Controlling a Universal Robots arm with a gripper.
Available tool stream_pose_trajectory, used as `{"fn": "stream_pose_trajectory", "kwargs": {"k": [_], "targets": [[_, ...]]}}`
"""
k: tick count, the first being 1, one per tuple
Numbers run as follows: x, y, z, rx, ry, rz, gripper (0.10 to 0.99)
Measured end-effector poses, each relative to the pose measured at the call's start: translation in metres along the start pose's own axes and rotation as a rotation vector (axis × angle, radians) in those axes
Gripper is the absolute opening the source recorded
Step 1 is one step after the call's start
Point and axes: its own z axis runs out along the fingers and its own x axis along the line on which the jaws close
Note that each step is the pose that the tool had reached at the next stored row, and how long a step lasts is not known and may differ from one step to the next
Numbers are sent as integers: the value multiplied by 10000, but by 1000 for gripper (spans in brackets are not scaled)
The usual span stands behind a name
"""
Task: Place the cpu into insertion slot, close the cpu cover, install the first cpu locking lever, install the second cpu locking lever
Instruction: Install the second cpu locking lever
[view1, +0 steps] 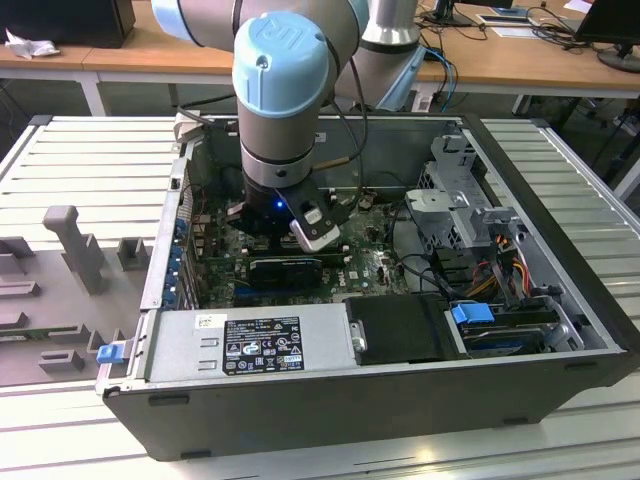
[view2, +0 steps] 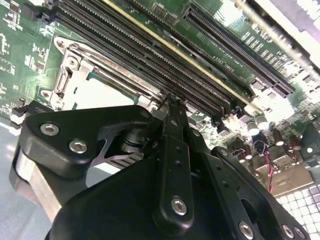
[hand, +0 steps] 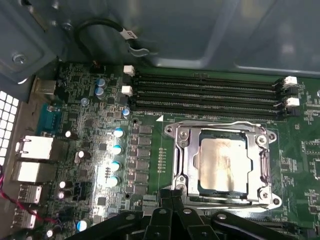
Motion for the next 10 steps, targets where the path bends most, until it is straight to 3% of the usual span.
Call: {"fn": "stream_pose_trajectory", "kwargs": {"k": [6,10], "targets": [[22,35,32,-71,-4,0,106],[23,65,-82,-71,-3,-1,106]]}}
